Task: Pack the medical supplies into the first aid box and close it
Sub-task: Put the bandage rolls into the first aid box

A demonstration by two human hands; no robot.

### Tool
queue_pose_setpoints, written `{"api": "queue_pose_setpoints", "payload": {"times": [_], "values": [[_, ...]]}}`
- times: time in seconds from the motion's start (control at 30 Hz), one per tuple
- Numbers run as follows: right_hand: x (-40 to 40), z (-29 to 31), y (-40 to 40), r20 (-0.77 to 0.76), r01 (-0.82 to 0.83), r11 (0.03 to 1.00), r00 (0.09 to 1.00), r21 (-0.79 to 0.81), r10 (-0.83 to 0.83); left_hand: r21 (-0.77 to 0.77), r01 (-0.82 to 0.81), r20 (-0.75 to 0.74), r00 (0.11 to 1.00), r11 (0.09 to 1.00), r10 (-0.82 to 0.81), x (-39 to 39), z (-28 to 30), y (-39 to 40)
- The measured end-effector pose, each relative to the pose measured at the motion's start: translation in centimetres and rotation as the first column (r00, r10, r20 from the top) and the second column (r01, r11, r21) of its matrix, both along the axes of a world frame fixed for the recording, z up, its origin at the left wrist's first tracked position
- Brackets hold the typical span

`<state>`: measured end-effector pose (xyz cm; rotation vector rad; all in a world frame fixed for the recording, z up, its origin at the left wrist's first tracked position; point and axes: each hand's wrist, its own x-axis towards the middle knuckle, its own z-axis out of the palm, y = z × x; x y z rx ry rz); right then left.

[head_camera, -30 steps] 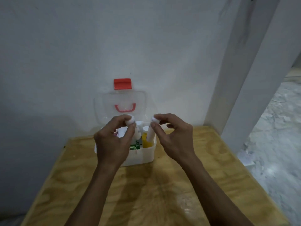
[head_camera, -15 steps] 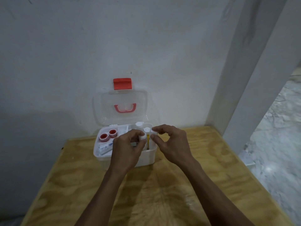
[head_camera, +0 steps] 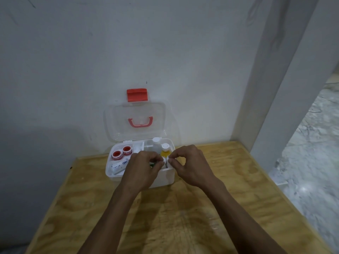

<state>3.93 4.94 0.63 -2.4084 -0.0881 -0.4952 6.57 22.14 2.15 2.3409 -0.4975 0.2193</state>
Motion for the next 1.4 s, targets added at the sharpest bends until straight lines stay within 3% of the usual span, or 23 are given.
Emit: {"api": "queue_pose_setpoints", "payload": {"times": [0.67, 0.83, 1.0, 1.2, 1.4], "values": [[-1.1, 1.0, -0.2, 0.021, 0.014, 0.999, 1.0, 0.041, -0.015, -0.062, -0.021, 0.032, 0.999, 0.998, 0.023, -1.0, 0.3, 0.4], [-0.2, 3.0, 0.0, 0.057, 0.009, 0.981, 0.998, 0.193, -0.02, -0.251, -0.139, 0.129, 0.976, 0.958, 0.176, -0.7, 1.4, 2.2], [3.3, 5.7, 0.9, 0.127, 0.054, 0.952, 0.987, 0.303, -0.096, -0.332, -0.308, 0.147, 0.917, 0.891, 0.372, 2.6, 3.0, 4.7], [7.9, 7.2, 1.6, 0.067, 0.12, 0.907, 0.985, 0.403, -0.16, -0.387, -0.426, -0.002, 0.887, 0.818, 0.461, 6.9, 5.0, 6.0], [10.0, 6.9, 2.1, 0.03, 0.129, 0.854, 0.986, 0.505, -0.166, -0.404, -0.406, -0.098, 0.91, 0.82, 0.403, 9.5, 5.1, 6.1]]}}
